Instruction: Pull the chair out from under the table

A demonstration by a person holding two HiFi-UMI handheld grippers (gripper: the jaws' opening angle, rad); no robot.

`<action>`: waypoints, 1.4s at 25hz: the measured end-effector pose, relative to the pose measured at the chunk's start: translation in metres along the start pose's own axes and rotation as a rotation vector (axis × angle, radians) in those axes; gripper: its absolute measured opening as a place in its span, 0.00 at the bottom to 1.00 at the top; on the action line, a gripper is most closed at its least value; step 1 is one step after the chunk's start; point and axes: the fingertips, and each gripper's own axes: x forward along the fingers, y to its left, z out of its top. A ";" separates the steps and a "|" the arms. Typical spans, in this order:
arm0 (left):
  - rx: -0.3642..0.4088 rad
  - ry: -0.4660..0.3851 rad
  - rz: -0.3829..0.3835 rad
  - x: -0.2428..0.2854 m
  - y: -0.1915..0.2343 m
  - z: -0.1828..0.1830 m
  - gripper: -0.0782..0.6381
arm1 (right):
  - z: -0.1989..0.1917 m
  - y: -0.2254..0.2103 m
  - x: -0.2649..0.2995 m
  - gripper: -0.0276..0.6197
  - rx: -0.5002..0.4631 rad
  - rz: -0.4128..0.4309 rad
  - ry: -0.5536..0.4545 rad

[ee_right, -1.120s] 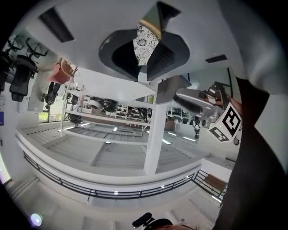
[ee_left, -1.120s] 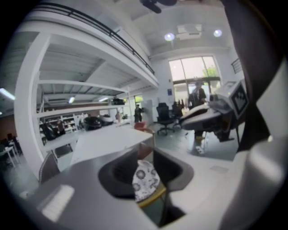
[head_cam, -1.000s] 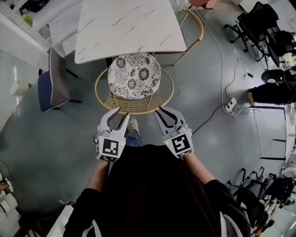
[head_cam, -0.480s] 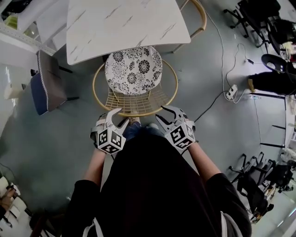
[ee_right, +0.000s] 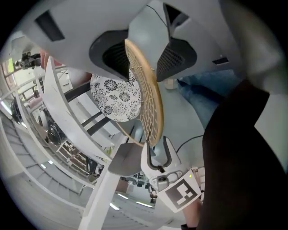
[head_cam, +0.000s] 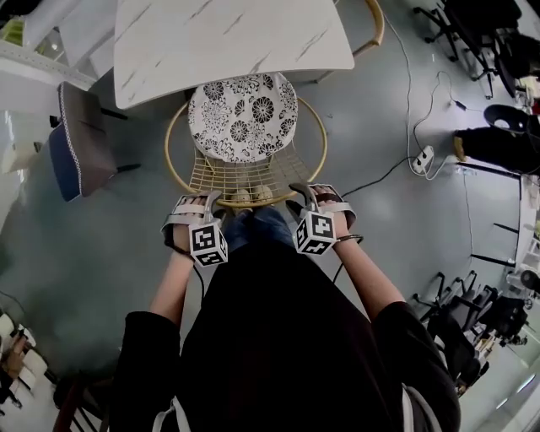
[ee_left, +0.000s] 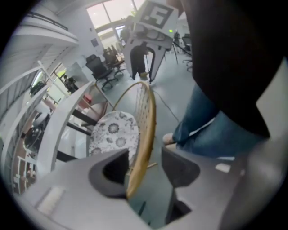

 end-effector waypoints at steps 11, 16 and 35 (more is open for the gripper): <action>0.092 0.125 -0.048 0.038 -0.004 -0.019 0.43 | -0.031 0.009 0.052 0.30 -0.210 0.025 0.161; 0.169 0.187 -0.068 0.049 -0.007 -0.032 0.42 | -0.038 0.005 0.065 0.30 -0.281 -0.007 0.218; 0.249 0.290 -0.074 0.061 0.000 -0.040 0.15 | -0.044 0.008 0.071 0.10 -0.457 0.017 0.326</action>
